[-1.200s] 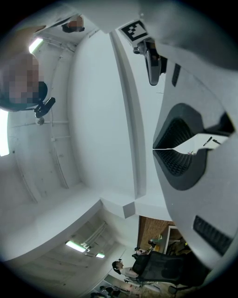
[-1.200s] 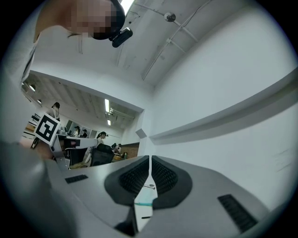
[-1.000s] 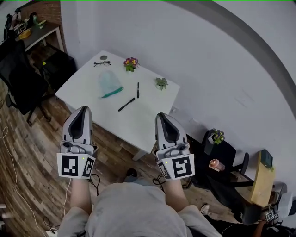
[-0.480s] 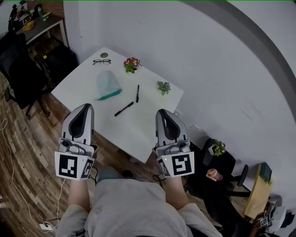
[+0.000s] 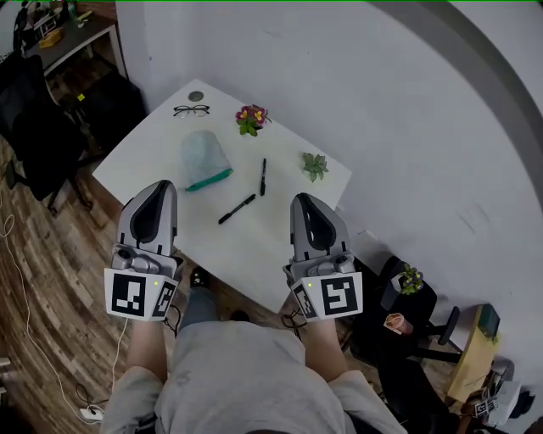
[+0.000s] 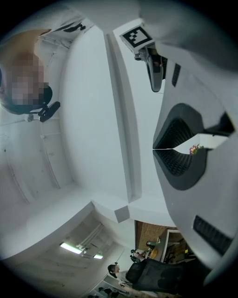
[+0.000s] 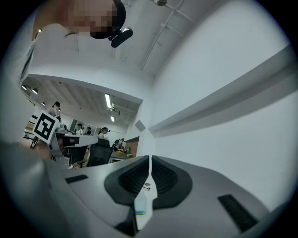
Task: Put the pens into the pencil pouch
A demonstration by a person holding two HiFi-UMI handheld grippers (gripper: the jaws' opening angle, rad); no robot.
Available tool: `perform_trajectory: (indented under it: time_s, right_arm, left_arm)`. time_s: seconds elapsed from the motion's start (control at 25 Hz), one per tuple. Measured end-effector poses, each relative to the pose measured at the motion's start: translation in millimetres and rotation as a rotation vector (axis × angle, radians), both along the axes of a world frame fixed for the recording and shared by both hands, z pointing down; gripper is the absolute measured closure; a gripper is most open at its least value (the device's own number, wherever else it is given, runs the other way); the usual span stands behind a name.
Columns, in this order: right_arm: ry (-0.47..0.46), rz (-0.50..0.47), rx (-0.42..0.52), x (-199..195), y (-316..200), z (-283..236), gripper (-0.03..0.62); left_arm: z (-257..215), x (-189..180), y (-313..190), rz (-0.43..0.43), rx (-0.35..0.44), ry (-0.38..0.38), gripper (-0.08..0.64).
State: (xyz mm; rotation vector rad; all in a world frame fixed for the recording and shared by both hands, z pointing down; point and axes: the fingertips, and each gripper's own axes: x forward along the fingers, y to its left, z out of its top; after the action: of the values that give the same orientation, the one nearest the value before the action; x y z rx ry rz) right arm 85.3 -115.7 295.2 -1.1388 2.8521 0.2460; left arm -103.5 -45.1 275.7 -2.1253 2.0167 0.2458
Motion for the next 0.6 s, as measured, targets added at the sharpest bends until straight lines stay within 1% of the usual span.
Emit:
perform_trajectory:
  time_s: [0.2,0.28,0.44,0.6]
  right_arm:
    - [-0.002,0.052,-0.019,-27.6,-40.7,-1.3,0.555]
    - [0.005,0.071,-0.033,-39.2,-54.3,1.9,0.555]
    - [0.031,0.105,-0.086,-59.7,-75.2,19.5,0.555]
    - [0.056,0.135,-0.139,-76.0,-87.7,43.3,0.555]
  left_arm:
    - [-0.7,-26.7,-47.9,0.075,-0.018,0.017,0.535]
    - [4.6,-38.5,-67.2,0.101,-0.04,0.026,0.535]
    - [30.4,-55.8,-103.7,0.161,-0.127,0.033,0.534]
    - [71.1,-63.5,-131.3,0.235,-0.242,0.014,0.534]
